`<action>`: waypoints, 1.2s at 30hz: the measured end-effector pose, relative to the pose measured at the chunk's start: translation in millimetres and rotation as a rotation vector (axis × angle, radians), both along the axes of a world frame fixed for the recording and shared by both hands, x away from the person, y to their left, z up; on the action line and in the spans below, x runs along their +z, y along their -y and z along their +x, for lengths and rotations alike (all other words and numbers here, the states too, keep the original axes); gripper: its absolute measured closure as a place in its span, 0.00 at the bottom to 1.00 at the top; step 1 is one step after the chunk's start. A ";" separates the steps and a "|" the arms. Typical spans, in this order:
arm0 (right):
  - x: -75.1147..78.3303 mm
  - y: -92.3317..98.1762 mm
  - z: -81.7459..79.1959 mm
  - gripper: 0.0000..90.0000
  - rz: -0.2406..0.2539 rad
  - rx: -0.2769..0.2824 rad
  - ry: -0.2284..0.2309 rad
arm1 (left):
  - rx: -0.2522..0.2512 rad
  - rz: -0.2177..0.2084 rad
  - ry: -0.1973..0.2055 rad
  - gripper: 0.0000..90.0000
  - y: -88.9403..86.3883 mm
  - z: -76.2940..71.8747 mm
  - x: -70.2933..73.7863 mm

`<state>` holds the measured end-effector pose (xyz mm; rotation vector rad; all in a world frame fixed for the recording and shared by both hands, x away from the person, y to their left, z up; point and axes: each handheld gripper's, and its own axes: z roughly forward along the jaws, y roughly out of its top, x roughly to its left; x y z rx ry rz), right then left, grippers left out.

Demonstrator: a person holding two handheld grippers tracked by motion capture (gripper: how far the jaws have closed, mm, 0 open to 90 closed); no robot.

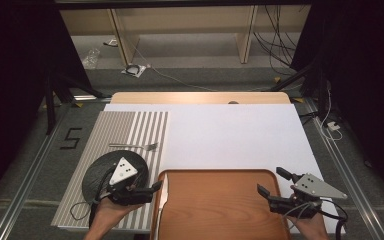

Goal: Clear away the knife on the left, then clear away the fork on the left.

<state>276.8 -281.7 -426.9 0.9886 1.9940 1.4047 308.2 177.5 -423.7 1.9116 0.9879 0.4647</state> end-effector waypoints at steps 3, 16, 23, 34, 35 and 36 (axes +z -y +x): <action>0.0 -0.1 0.1 0.19 -0.001 -0.001 0.000 | 0.021 -0.006 0.007 0.22 -5.6 1.6 0.5; -0.3 -0.6 0.2 0.19 -0.001 0.000 0.003 | 0.072 0.000 0.004 0.24 -22.1 13.3 2.4; -0.6 0.0 0.7 0.19 0.002 -0.006 -0.005 | 0.102 0.028 0.000 0.24 -33.6 28.4 6.4; -0.7 0.4 1.1 0.20 0.000 -0.004 -0.005 | 0.127 0.144 -0.038 0.24 -51.9 66.7 11.1; -0.6 0.5 0.9 0.20 -0.002 -0.005 -0.005 | 0.127 0.155 -0.043 0.25 -53.2 71.1 11.0; -0.5 0.3 0.9 0.20 -0.001 -0.006 -0.006 | 0.126 0.161 -0.049 0.25 -54.1 74.5 10.9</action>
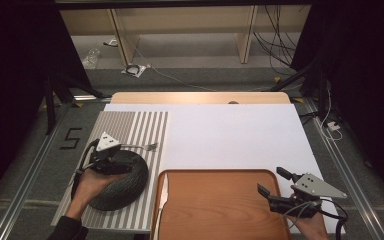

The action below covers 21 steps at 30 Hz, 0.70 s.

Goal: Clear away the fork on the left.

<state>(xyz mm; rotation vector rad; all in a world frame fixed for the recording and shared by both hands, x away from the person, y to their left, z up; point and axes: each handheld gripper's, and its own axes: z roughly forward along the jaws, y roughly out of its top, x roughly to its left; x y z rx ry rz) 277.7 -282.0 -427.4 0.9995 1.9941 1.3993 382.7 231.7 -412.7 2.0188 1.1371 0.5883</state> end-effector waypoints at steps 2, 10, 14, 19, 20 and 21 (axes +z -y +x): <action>-0.2 -0.2 0.2 0.20 0.002 0.003 -0.001 | 0.004 0.016 -0.013 0.25 -2.0 8.3 0.6; -1.0 -0.9 0.9 0.20 -0.003 0.011 -0.004 | -0.024 0.122 -0.082 0.25 -4.3 43.9 -0.6; -0.4 0.2 0.6 0.20 -0.007 0.008 -0.015 | -0.029 0.182 -0.118 0.25 -5.1 59.7 -3.8; -1.2 -0.2 1.3 0.20 -0.002 0.011 -0.012 | -0.048 0.241 -0.178 0.25 -5.2 78.3 -7.5; -0.7 0.3 1.0 0.20 -0.007 0.009 -0.016 | -0.052 0.251 -0.189 0.26 -5.1 81.6 -8.1; -1.0 0.1 1.4 0.20 0.000 0.010 -0.012 | -0.050 0.258 -0.197 0.26 -4.8 84.7 -8.7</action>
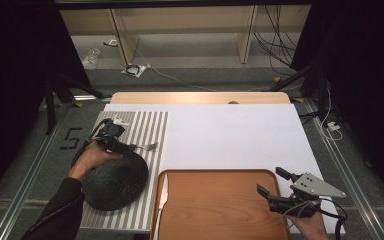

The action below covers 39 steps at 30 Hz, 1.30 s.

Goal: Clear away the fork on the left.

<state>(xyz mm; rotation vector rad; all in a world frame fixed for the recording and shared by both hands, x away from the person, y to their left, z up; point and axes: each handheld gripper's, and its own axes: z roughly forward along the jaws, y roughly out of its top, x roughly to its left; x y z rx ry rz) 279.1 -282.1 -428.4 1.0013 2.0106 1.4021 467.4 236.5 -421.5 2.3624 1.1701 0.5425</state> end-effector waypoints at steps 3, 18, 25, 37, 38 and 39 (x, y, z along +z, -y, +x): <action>0.2 0.6 -0.3 0.20 -0.003 -0.004 -0.007 | -0.008 0.031 -0.026 0.26 1.7 8.4 -3.5; -0.4 1.3 1.0 0.20 -0.003 -0.004 -0.010 | -0.034 0.122 -0.161 0.28 1.3 45.9 -14.4; -1.2 1.0 1.6 0.20 0.000 -0.002 -0.008 | -0.062 0.163 -0.208 0.29 4.5 55.6 -20.6; -1.4 1.6 1.6 0.20 0.003 -0.005 -0.005 | -0.107 0.207 -0.247 0.34 7.1 67.3 -27.7; -1.4 1.6 1.6 0.20 0.004 -0.005 -0.005 | -0.118 0.214 -0.243 0.35 6.6 68.4 -27.3; -1.5 1.6 1.7 0.20 0.004 -0.006 -0.005 | -0.121 0.212 -0.248 0.36 6.4 69.0 -27.1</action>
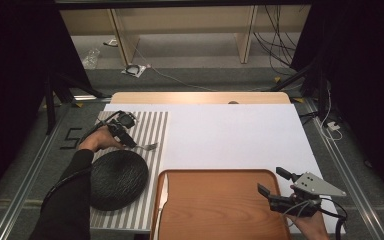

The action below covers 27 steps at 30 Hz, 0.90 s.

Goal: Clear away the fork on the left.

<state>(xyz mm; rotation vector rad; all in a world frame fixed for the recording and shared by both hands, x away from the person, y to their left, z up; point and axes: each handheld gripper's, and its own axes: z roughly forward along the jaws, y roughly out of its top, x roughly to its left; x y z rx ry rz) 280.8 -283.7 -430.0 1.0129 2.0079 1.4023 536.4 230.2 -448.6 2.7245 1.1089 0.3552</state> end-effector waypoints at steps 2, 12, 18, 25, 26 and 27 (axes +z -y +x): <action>0.2 0.4 -0.2 0.20 -0.008 -0.001 -0.007 | -0.009 0.007 -0.011 0.37 -0.4 1.3 0.0; 0.2 0.4 -0.4 0.21 -0.010 0.000 -0.007 | -0.091 0.025 -0.051 0.44 4.8 1.9 -3.7; 0.3 0.6 -0.6 0.21 -0.011 -0.001 -0.009 | -0.117 0.027 -0.071 0.48 7.4 2.4 -8.2; 0.2 0.4 -0.6 0.21 -0.015 0.003 -0.007 | -0.129 0.028 -0.100 0.55 7.0 3.1 -11.5; 0.1 0.3 -0.5 0.21 -0.016 0.003 -0.008 | -0.128 0.026 -0.099 0.55 7.1 3.5 -11.3; 0.1 0.3 -0.4 0.21 -0.016 0.002 -0.007 | -0.129 0.027 -0.100 0.56 7.5 3.9 -11.3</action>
